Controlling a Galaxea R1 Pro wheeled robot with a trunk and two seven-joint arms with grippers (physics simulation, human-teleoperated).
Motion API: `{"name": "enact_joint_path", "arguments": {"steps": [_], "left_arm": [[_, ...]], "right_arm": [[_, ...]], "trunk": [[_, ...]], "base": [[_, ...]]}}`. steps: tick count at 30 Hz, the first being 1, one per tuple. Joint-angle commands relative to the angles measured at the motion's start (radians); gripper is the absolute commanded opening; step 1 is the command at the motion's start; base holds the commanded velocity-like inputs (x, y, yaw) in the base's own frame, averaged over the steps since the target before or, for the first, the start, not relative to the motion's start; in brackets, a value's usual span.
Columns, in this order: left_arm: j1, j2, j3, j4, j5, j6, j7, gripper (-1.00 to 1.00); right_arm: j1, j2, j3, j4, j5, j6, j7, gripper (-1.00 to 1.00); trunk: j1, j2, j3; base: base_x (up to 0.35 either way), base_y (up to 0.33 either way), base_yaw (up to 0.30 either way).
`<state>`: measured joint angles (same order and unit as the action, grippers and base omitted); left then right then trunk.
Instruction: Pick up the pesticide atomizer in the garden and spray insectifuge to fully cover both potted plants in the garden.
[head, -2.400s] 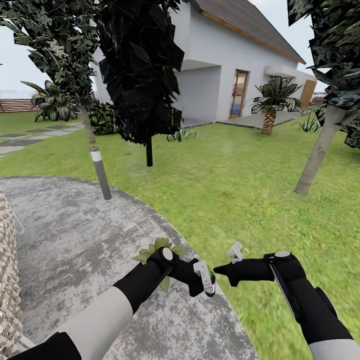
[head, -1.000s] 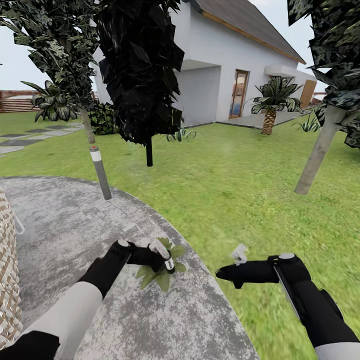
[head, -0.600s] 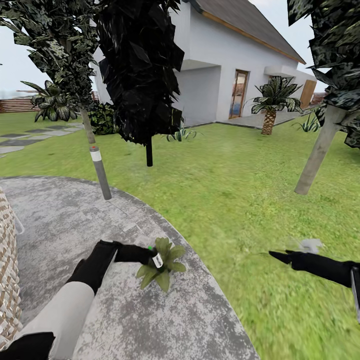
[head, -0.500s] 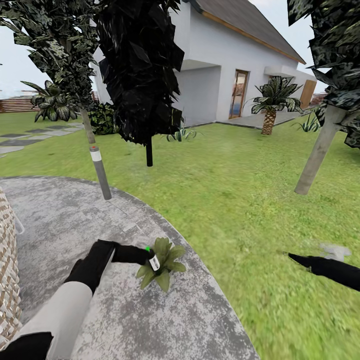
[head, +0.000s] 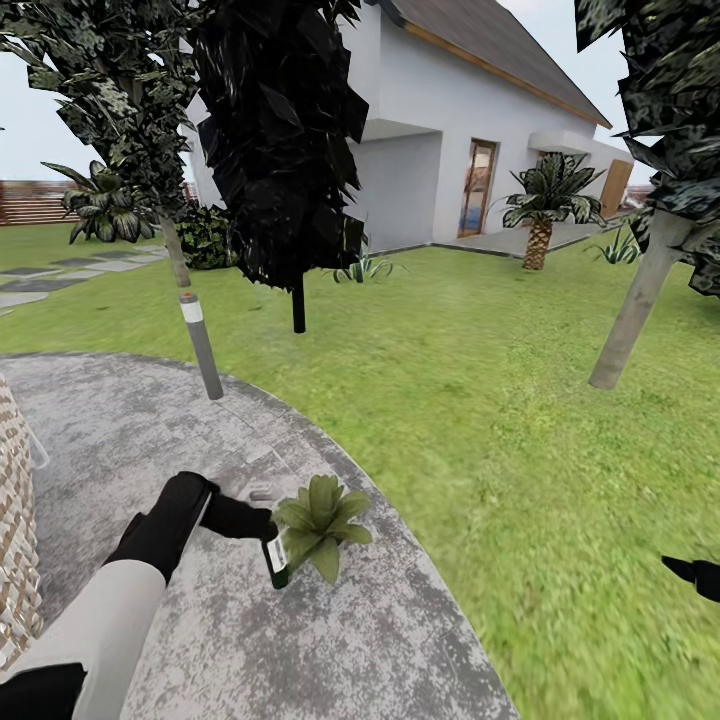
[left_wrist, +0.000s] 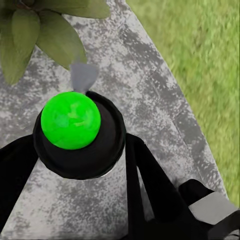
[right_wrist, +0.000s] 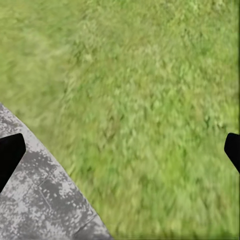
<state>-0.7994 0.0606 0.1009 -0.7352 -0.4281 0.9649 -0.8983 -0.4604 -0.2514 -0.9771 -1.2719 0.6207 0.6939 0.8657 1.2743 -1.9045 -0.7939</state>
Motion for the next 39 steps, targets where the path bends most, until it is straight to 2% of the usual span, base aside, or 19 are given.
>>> {"name": "enact_joint_path", "arguments": {"steps": [1, 8, 12, 18, 21, 39], "left_arm": [[-0.001, -0.001, 0.004, -0.001, -0.015, 0.008, -0.010, -1.00], [-0.001, -0.002, -0.007, 0.003, -0.066, 0.016, -0.011, -1.00], [-0.001, -0.002, -0.016, 0.005, -0.071, 0.017, -0.011, -1.00], [-0.001, -0.002, -0.083, 0.006, -0.071, 0.018, -0.011, -1.00], [-0.001, -0.002, -0.098, 0.006, -0.071, 0.019, -0.012, -1.00], [-0.001, 0.000, -0.103, 0.033, -0.070, 0.031, -0.014, -1.00]], "right_arm": [[-0.001, 0.000, -0.002, -0.001, 0.010, 0.003, 0.009, 1.00], [-0.001, 0.000, -0.002, 0.000, 0.011, 0.005, 0.007, 1.00], [-0.001, 0.000, -0.003, 0.000, 0.011, 0.004, 0.007, 1.00], [-0.001, 0.000, -0.004, 0.000, 0.011, 0.003, 0.009, 1.00], [-0.001, 0.000, -0.006, -0.001, 0.011, 0.003, 0.009, 1.00], [-0.001, 0.000, -0.006, -0.001, 0.011, 0.010, 0.009, 1.00]], "trunk": [[0.000, -0.001, -0.001], [0.000, -0.001, -0.001], [0.000, -0.001, -0.001], [0.000, -0.001, -0.001], [0.000, -0.001, -0.001], [0.000, -0.001, -0.001]], "base": [[0.000, 0.000, 0.000], [0.000, 0.000, 0.000], [0.000, 0.000, 0.000], [0.000, 0.000, 0.000], [0.000, 0.000, 0.000], [0.001, 0.000, 0.000]]}}
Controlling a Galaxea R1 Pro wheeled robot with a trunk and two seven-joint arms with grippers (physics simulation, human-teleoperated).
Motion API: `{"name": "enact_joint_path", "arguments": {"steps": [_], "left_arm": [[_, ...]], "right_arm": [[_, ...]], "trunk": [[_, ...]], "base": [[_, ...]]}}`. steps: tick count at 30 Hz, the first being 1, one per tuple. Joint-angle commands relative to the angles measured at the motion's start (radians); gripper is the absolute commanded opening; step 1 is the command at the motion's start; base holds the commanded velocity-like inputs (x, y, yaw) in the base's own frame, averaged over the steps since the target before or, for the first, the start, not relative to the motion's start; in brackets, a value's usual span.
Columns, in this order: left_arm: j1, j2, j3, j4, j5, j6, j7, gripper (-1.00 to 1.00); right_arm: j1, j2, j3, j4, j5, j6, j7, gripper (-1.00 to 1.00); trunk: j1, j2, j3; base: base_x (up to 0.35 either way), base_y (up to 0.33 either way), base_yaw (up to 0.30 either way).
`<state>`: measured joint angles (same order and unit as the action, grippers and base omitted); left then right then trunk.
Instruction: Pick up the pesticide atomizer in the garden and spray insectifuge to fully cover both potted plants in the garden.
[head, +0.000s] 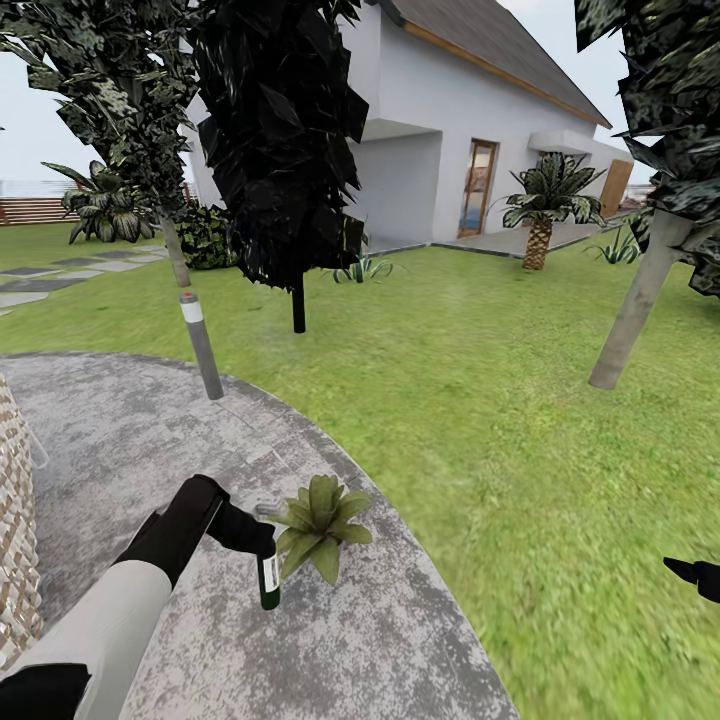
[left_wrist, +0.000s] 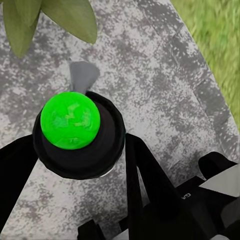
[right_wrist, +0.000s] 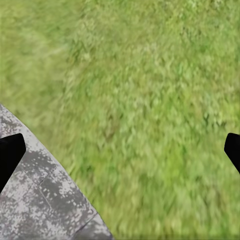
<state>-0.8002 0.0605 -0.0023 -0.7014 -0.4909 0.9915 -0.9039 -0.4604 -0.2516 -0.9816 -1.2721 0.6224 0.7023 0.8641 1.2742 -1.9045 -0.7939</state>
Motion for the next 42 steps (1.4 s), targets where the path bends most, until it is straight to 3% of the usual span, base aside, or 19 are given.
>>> {"name": "enact_joint_path", "arguments": {"steps": [1, 17, 30, 38, 42], "left_arm": [[-0.001, 0.000, 0.000, -0.001, -0.008, 0.004, -0.009, -1.00], [-0.001, -0.001, -0.001, 0.000, -0.008, 0.004, -0.009, -1.00], [0.000, 0.000, -0.001, 0.011, -0.008, 0.004, -0.009, -1.00], [-0.001, -0.001, -0.001, 0.018, -0.008, 0.004, -0.009, -1.00], [-0.001, -0.001, -0.001, 0.080, -0.008, 0.004, -0.009, -1.00]], "right_arm": [[-0.001, 0.000, -0.002, -0.001, 0.010, 0.002, 0.010, 1.00], [-0.001, 0.000, 0.000, -0.001, 0.011, 0.002, 0.009, 1.00], [-0.001, 0.000, 0.000, 0.000, 0.011, 0.000, 0.009, 1.00], [-0.001, 0.000, 0.000, 0.001, 0.011, 0.000, 0.009, 1.00], [-0.001, 0.000, 0.001, 0.002, 0.011, 0.000, 0.009, 1.00]], "trunk": [[0.000, 0.000, -0.001], [0.000, 0.000, -0.001], [0.000, 0.000, -0.001], [-0.031, 0.056, 0.024], [-0.046, 0.084, 0.037]], "base": [[0.078, 0.000, 0.000], [0.292, 0.000, 0.202], [0.027, 0.000, 0.009], [0.000, 0.000, 0.000], [0.000, 0.000, 0.000]]}}
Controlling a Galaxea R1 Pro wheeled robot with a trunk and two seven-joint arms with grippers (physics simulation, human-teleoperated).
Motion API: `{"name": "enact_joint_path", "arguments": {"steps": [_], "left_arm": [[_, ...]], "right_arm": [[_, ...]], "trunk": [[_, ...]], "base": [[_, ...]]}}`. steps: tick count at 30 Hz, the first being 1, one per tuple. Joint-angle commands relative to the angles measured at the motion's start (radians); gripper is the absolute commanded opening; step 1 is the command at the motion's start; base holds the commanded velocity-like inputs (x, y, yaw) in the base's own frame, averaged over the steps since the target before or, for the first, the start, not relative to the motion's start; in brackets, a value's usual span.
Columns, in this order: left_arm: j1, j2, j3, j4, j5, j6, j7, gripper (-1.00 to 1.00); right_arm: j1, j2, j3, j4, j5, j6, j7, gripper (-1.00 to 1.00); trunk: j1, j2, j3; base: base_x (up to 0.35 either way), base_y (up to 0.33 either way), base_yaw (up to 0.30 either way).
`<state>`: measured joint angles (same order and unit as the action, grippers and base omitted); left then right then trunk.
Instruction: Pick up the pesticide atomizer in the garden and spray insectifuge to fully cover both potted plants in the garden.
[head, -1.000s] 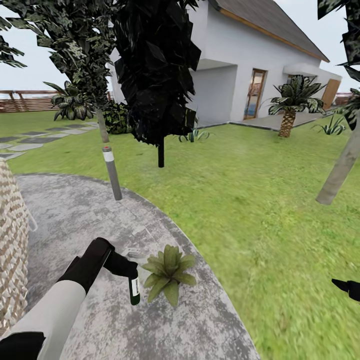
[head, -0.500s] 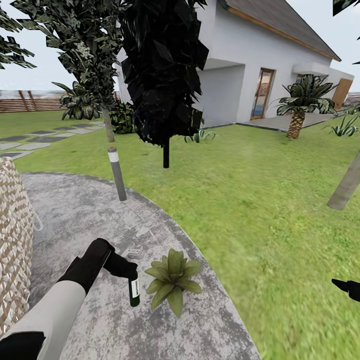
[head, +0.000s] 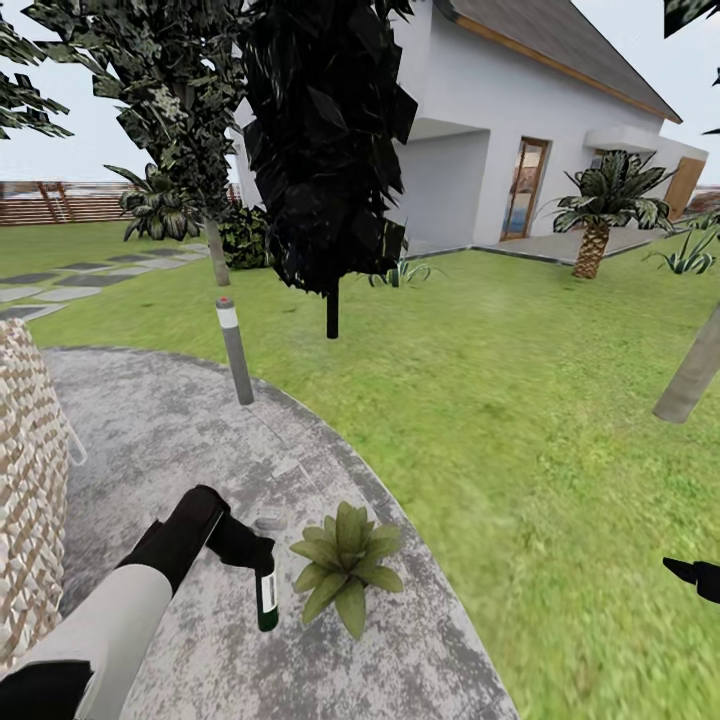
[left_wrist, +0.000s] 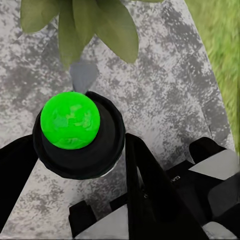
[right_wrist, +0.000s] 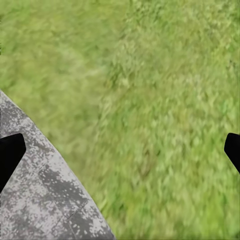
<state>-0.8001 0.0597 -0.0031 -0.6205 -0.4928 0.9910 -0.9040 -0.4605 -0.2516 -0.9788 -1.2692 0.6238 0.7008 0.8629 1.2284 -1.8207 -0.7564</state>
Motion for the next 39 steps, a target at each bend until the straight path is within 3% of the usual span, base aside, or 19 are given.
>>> {"name": "enact_joint_path", "arguments": {"steps": [1, 15, 30, 39], "left_arm": [[-0.001, 0.000, 0.000, 0.009, -0.006, 0.005, -0.009, -1.00], [-0.001, -0.001, -0.002, 0.122, -0.007, 0.003, -0.009, -1.00], [-0.001, -0.003, -0.005, 0.163, -0.006, 0.003, -0.009, -1.00], [0.000, -0.004, -0.005, 0.190, -0.006, 0.003, -0.009, -1.00]], "right_arm": [[-0.001, 0.000, -0.002, -0.001, 0.010, 0.002, 0.010, 1.00], [-0.001, 0.000, 0.004, 0.001, 0.009, 0.003, 0.011, 1.00], [-0.001, 0.000, 0.001, 0.000, 0.008, 0.003, 0.010, 1.00], [-0.001, 0.000, 0.000, 0.000, 0.008, 0.003, 0.010, 1.00]], "trunk": [[-0.004, 0.007, 0.002], [-0.058, 0.105, 0.038], [-0.058, 0.105, 0.014], [-0.058, 0.105, 0.000]], "base": [[0.000, 0.000, 0.000], [0.000, 0.000, 0.000], [0.008, 0.000, 0.000], [0.264, 0.000, 0.000]]}}
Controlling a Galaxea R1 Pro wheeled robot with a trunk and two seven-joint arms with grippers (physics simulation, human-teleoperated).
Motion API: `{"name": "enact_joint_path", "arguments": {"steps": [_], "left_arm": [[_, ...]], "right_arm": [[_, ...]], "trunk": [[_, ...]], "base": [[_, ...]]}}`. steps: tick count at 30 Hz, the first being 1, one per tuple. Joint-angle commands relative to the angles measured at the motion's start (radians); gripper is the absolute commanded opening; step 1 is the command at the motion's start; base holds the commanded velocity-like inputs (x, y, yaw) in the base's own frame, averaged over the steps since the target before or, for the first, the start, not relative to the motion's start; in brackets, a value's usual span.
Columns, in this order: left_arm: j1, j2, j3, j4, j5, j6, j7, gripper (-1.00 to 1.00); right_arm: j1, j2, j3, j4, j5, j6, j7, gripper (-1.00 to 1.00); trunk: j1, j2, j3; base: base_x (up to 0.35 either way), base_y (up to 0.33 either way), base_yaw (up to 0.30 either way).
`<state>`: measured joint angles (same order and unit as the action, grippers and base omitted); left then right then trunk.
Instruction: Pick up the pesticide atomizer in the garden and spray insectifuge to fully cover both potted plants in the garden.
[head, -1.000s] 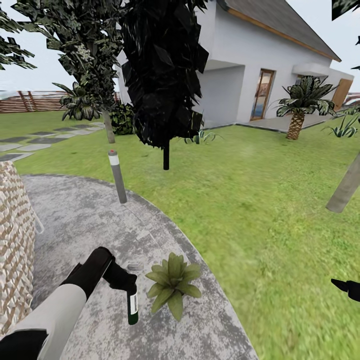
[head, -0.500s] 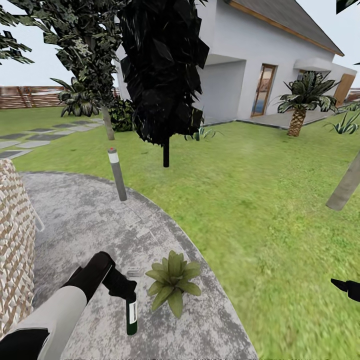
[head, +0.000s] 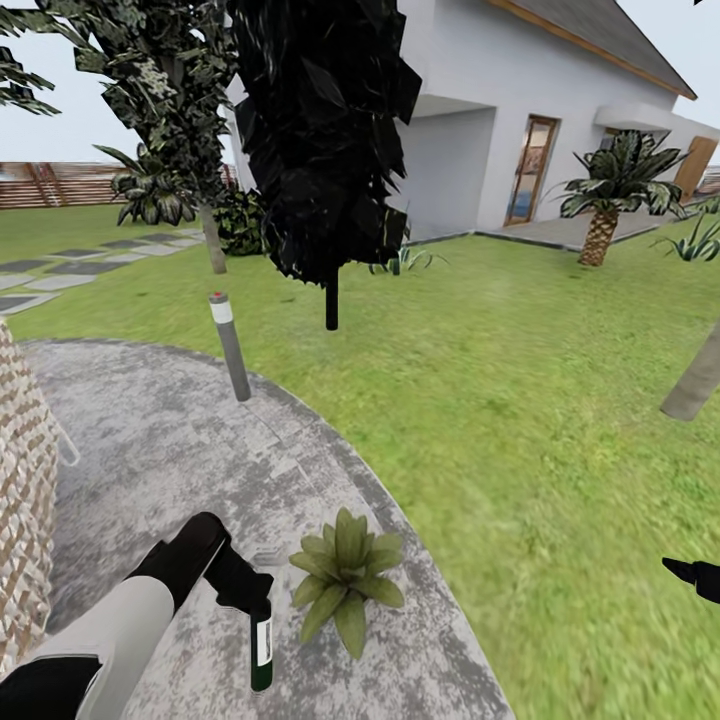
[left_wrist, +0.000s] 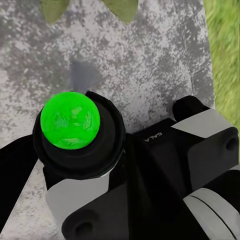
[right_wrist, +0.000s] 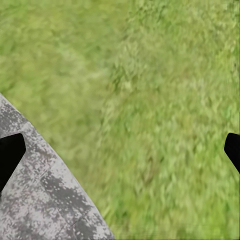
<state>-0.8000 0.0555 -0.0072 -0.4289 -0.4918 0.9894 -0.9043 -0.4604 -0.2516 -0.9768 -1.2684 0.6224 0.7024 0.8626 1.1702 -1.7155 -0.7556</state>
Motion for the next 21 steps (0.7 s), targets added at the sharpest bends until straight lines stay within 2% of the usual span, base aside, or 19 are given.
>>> {"name": "enact_joint_path", "arguments": {"steps": [1, 9, 14, 19, 21], "left_arm": [[0.000, 0.000, -0.001, -0.001, -0.007, 0.004, -0.008, -1.00], [0.001, -0.002, -0.001, 0.001, -0.007, 0.003, -0.008, -1.00], [0.004, -0.002, -0.012, 0.001, -0.008, 0.003, -0.008, -1.00], [0.005, -0.002, -0.071, 0.001, -0.008, 0.003, -0.008, -1.00], [0.005, -0.002, -0.083, 0.001, -0.008, 0.003, -0.008, -1.00]], "right_arm": [[-0.001, 0.000, -0.002, -0.001, 0.010, 0.002, 0.010, 1.00], [-0.001, 0.000, -0.002, 0.000, 0.010, 0.002, 0.010, 1.00], [-0.001, 0.000, 0.000, -0.001, 0.011, 0.002, 0.010, 1.00], [-0.001, 0.000, 0.000, -0.002, 0.011, 0.002, 0.010, 1.00], [-0.001, 0.000, 0.000, -0.002, 0.011, 0.002, 0.010, 1.00]], "trunk": [[0.001, 0.000, -0.003], [0.001, 0.000, -0.015], [0.001, 0.000, -0.022], [0.001, 0.000, -0.023], [0.001, 0.000, -0.023]], "base": [[0.325, 0.000, 0.004], [0.269, 0.000, 0.049], [0.057, 0.000, 0.054], [0.005, 0.000, 0.009], [0.001, 0.000, 0.002]]}}
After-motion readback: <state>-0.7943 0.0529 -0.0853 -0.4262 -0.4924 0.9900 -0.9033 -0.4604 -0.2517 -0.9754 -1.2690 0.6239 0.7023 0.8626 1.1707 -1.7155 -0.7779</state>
